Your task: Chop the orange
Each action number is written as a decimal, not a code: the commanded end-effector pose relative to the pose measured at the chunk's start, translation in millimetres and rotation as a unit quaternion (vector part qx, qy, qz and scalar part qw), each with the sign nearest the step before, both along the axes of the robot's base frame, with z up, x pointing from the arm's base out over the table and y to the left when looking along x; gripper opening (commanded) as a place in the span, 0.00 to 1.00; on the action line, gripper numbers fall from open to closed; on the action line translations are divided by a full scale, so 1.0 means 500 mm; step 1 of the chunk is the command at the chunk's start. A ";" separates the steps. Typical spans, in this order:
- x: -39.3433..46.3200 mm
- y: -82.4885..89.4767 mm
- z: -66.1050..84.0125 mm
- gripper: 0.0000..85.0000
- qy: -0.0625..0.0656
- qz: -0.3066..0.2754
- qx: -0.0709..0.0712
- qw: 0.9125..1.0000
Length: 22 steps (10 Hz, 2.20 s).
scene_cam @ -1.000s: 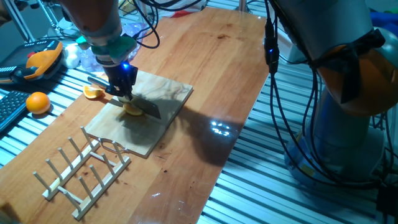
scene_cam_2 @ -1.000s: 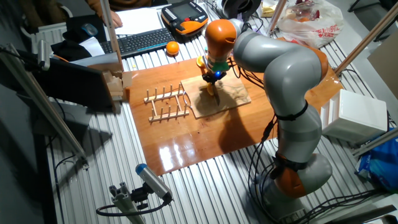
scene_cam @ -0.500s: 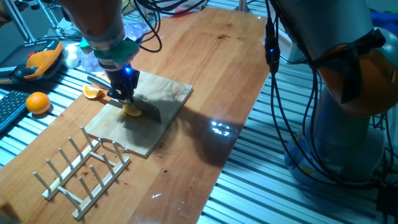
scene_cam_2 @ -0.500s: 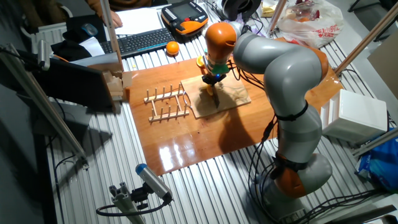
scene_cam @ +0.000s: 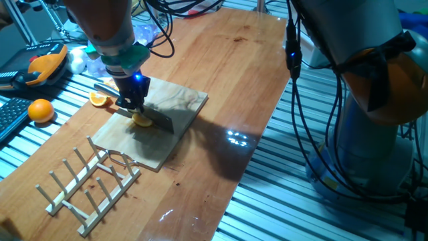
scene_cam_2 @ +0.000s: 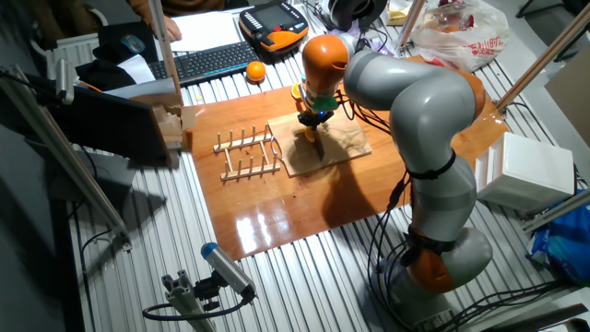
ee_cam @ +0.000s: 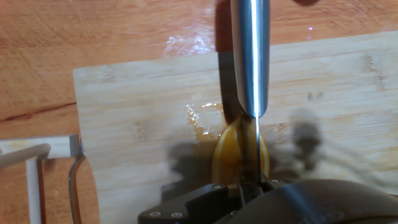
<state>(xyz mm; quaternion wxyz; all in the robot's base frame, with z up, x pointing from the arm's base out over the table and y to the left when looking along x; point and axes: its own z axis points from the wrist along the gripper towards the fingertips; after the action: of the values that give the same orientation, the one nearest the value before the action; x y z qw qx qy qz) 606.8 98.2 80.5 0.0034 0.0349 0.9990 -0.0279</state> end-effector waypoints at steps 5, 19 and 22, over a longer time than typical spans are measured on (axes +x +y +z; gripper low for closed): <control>0.018 0.002 -0.003 0.00 0.004 0.004 0.001 1.000; 0.035 0.002 0.008 0.00 0.011 0.023 0.005 1.000; 0.043 0.001 -0.004 0.00 0.010 0.025 0.009 1.000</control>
<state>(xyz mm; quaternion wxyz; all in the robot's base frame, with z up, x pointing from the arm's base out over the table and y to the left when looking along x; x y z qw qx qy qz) 629.3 98.7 80.4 -0.0049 0.0100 0.9998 -0.0191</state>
